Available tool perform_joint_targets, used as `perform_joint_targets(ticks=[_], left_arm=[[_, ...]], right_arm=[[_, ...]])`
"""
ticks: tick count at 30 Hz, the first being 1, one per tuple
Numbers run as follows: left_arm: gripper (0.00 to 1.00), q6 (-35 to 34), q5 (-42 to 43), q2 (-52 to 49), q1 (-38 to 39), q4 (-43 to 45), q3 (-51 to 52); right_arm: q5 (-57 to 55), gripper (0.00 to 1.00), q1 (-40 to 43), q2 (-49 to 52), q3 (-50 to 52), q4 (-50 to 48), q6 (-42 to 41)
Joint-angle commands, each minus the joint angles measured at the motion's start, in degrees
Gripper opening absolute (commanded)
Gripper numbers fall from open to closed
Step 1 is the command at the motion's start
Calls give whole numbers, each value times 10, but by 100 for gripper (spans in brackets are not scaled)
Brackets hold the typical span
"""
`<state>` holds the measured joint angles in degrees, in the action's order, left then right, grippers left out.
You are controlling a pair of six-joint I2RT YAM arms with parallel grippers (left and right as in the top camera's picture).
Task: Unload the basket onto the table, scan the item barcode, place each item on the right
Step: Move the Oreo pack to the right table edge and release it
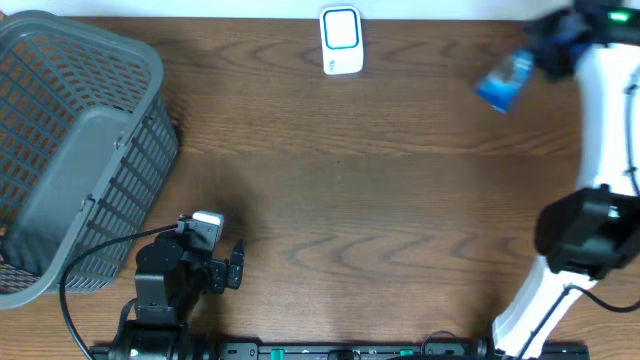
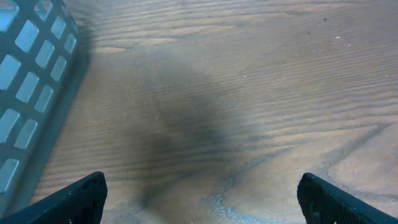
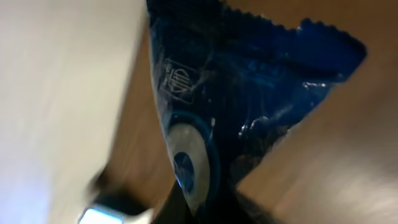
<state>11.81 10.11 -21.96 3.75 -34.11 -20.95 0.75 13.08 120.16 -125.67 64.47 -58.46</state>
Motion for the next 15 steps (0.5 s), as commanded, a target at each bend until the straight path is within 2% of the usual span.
perform_joint_targets(ticks=[1, 5, 11, 15], left_arm=[[98, -5, -3, 3, -2, 0, 2], [98, -5, -3, 3, -2, 0, 2], [98, -5, -3, 3, -2, 0, 2], [98, -5, -3, 3, -2, 0, 2]], right_arm=[[-18, 2, 69, 18, 16, 7, 76], [-22, 1, 130, 33, 43, -21, 113], [-21, 2, 161, 61, 86, -96, 134], [-22, 11, 161, 68, 114, -134, 136]])
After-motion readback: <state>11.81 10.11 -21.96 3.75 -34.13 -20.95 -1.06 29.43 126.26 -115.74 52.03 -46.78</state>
